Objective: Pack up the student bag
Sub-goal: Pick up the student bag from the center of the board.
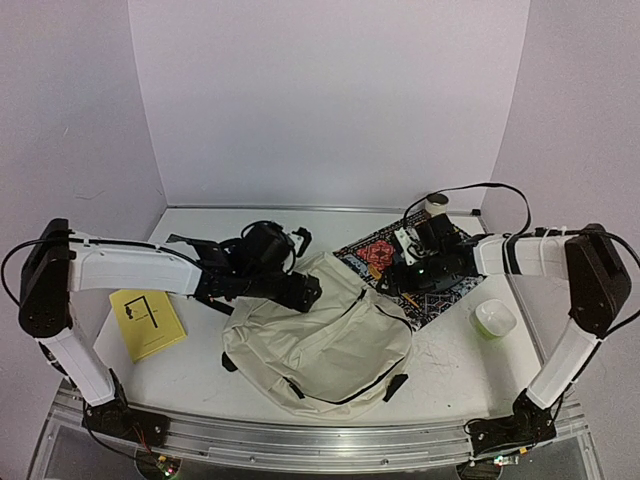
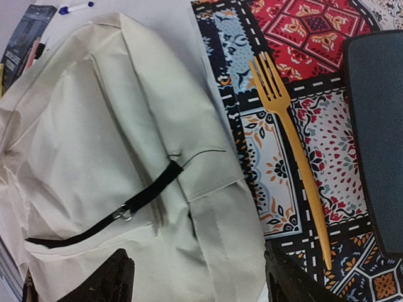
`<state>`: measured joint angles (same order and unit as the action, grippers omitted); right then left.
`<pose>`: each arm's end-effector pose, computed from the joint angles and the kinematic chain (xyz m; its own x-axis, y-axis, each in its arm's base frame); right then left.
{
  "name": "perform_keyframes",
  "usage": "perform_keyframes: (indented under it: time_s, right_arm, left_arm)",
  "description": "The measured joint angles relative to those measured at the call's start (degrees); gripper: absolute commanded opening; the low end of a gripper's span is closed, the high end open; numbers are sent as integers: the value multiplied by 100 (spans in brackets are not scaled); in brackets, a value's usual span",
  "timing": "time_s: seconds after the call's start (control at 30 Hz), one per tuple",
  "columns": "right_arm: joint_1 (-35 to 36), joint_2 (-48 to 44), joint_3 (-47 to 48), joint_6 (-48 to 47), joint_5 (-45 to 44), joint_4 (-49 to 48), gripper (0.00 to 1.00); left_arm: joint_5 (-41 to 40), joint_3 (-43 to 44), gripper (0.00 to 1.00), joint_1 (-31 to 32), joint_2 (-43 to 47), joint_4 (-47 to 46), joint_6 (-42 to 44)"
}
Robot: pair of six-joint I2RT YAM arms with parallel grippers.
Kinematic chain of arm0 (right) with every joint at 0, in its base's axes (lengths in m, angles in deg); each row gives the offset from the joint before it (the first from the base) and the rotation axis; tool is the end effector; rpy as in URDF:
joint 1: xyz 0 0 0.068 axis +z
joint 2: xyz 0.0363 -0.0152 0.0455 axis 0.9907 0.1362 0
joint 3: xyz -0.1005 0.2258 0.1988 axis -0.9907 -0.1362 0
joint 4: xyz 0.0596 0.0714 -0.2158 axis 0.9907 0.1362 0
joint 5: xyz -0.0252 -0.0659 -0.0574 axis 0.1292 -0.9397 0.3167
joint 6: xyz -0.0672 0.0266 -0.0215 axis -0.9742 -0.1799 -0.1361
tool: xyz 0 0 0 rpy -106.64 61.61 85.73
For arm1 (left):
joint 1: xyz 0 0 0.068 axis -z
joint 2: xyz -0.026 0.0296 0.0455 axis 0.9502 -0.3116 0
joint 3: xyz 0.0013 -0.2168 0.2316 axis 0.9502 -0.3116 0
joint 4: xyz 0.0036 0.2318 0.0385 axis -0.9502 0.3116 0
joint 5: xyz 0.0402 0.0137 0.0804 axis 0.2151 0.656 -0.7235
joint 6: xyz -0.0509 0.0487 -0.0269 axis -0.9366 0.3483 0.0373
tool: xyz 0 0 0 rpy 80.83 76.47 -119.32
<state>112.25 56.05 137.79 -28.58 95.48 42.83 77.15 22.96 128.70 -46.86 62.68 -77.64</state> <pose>0.3138 0.1991 0.2552 -0.6250 -0.0639 -0.7780 -0.5123 0.7856 0.3470 0.2095 -0.3010 0.2744 -0.6156 0.3068 -0.7259 0.5773 0.8025 -0.1504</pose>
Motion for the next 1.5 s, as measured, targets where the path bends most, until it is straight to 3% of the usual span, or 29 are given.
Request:
perform_keyframes:
  time_s: [0.43, 0.97, 1.17, 1.5]
  right_arm:
    - [-13, 688, 106, -121, 476, 36, 58]
    - [789, 511, -632, 316, 685, -334, 56]
    - [1108, 240, -754, 543, 720, -300, 61]
    - [662, -77, -320, 251, 589, -106, 58]
  left_arm:
    - [496, -5, 86, 363, -884, -371, -34]
    - [399, -325, 86, 363, -898, -474, -66]
    - [364, -356, 85, 363, -900, -505, -59]
    - [349, -707, 84, 363, -875, -717, -43]
